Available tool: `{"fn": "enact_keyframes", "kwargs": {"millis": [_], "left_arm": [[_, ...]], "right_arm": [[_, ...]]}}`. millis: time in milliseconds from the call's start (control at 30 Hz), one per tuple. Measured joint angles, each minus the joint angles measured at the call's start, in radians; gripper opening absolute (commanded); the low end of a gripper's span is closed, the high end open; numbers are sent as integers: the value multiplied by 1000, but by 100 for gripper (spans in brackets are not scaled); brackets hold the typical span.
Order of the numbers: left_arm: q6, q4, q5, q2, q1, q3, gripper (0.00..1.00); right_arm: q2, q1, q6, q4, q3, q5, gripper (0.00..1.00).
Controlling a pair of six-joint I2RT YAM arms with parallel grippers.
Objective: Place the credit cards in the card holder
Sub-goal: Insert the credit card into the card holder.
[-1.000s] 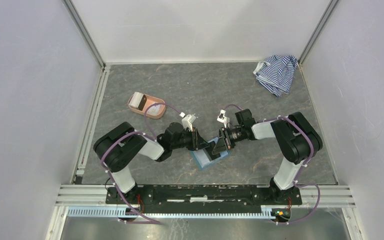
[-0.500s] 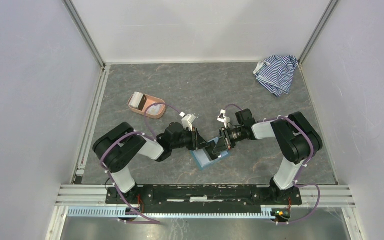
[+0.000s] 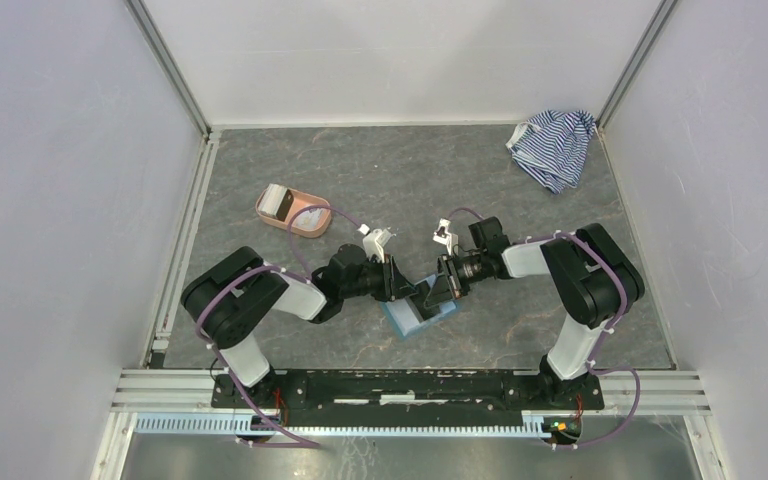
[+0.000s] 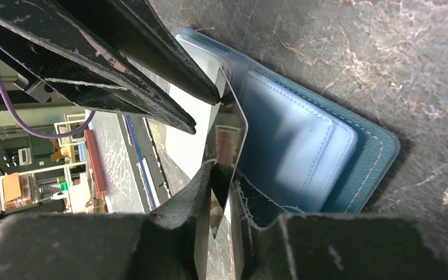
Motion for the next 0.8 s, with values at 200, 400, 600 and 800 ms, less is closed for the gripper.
{"fn": "enact_keyframes", "kwargs": {"millis": [200, 400, 600, 800], "left_arm": [[0, 7, 0, 2, 0, -14, 29], [0, 24, 0, 3, 0, -26, 29], [0, 25, 0, 3, 0, -26, 29], [0, 23, 0, 3, 0, -34, 29]], "right_arm": [[0, 2, -12, -8, 5, 2, 29], [-1, 0, -27, -23, 14, 1, 35], [-5, -8, -44, -28, 16, 0, 36], [-13, -24, -54, -29, 16, 9, 36]]}}
